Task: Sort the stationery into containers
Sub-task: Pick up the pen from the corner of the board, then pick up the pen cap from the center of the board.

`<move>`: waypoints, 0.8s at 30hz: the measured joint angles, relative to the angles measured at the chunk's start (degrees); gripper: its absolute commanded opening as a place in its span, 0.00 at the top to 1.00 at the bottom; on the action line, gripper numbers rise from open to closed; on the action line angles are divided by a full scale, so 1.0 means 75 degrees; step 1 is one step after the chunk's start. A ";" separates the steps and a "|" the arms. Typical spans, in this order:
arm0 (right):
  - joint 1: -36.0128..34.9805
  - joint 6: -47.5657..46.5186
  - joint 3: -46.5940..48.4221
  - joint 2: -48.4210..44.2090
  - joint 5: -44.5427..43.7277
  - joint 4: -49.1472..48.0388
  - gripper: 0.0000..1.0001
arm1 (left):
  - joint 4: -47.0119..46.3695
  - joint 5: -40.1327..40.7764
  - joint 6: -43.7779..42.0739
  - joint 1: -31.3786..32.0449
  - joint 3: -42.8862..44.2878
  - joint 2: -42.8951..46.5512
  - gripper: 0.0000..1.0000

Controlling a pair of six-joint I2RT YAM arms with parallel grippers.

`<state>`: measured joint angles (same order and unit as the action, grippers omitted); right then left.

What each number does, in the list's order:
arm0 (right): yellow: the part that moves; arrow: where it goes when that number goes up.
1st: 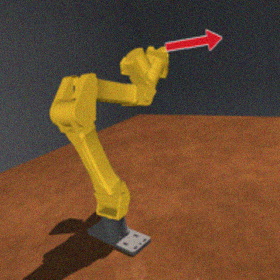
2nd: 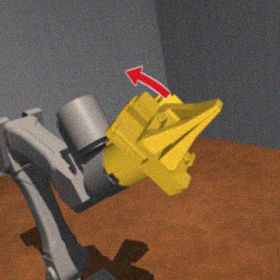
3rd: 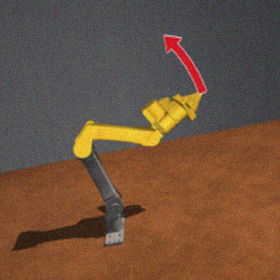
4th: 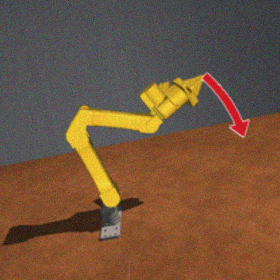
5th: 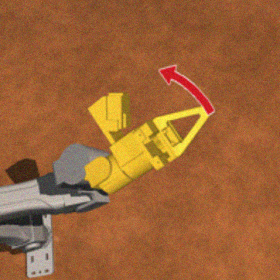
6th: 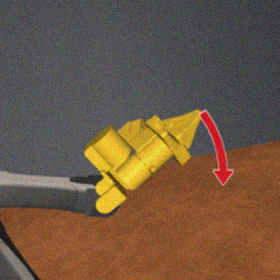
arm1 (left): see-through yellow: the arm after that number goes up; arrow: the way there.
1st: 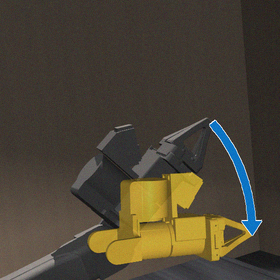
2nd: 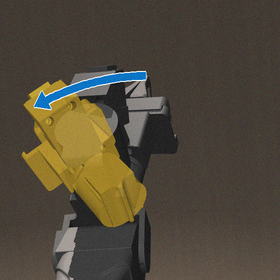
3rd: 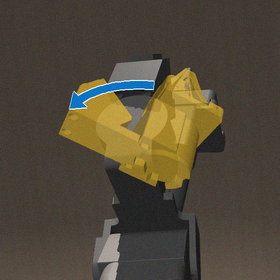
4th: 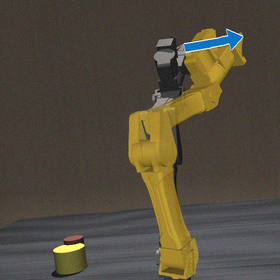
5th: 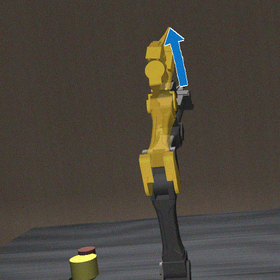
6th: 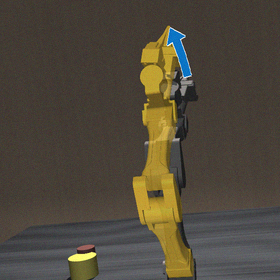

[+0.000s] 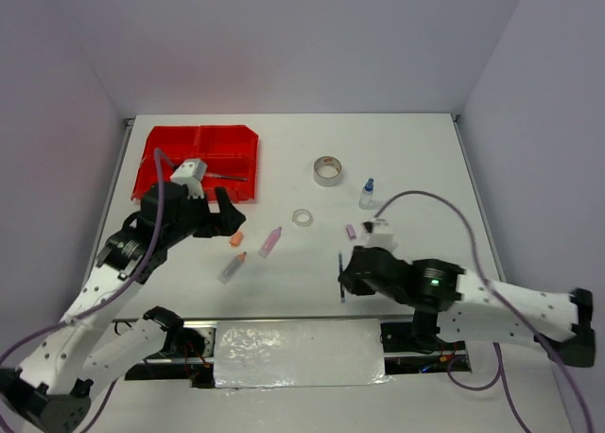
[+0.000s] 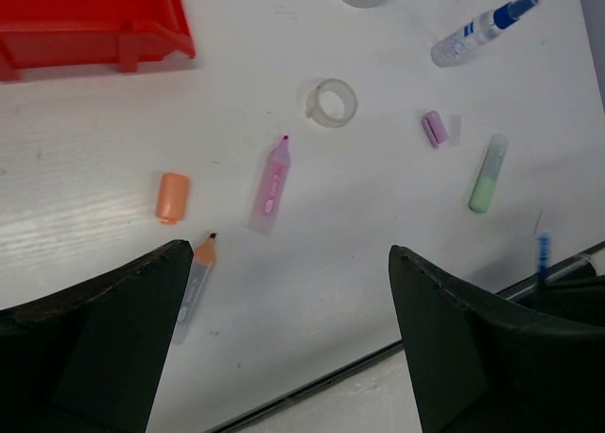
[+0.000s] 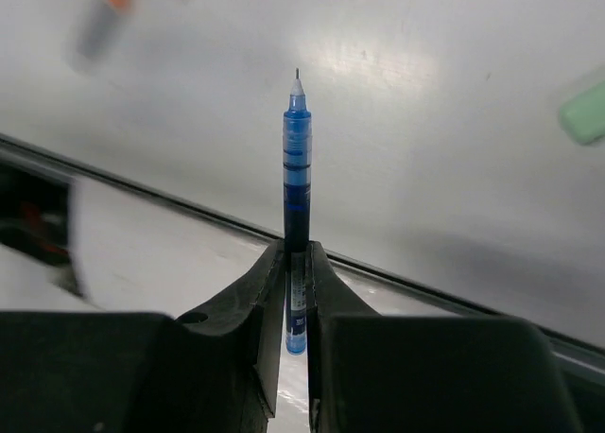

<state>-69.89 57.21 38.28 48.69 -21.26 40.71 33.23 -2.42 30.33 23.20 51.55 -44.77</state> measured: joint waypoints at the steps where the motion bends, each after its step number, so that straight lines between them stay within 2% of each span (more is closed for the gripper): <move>1: 0.0000 0.0248 0.0146 -0.0592 -0.0294 0.0332 1.00 | -0.0178 0.0009 0.0067 0.0172 0.0038 -0.0254 0.02; 4: 0.0000 0.0962 0.0647 -0.2238 -0.1151 0.1364 1.00 | -0.0831 0.0405 0.0289 0.1390 0.0318 -0.1323 0.03; 6: 0.0000 0.1335 0.1084 -0.2862 -0.1612 0.2151 1.00 | -0.1311 0.0749 0.0396 0.2337 0.0632 -0.2218 0.05; 10: 0.0000 0.1920 0.2363 -0.2999 -0.2486 0.3620 1.00 | -0.2075 0.1177 0.0356 0.3637 0.1810 -0.4366 0.10; 11: 0.0000 0.2037 0.2696 -0.2984 -0.2693 0.3850 1.00 | -0.2285 0.1271 0.0338 0.3844 0.2235 -0.4992 0.14; 12: 0.0000 0.2095 0.2967 -0.2981 -0.2853 0.4010 1.00 | -0.2439 0.1343 0.0315 0.3984 0.2649 -0.5590 0.23; 15: 0.0000 0.2165 0.3660 -0.2978 -0.3232 0.4331 1.00 | -0.2637 0.1510 0.0181 0.4194 0.3847 -0.7172 0.30; 19: 0.0000 0.2130 0.3920 -0.3013 -0.3465 0.4511 1.00 | -0.2588 0.1766 0.0099 0.4363 0.5342 -0.8824 0.38; 24: 0.0000 0.2020 0.3920 -0.3334 -0.3468 0.4651 1.00 | -0.2285 0.2107 -0.0017 0.4602 0.6953 -1.0223 0.43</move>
<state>-69.89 72.36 67.68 23.68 -47.27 75.59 16.10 13.39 30.20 57.71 103.70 -121.45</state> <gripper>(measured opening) 0.163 0.584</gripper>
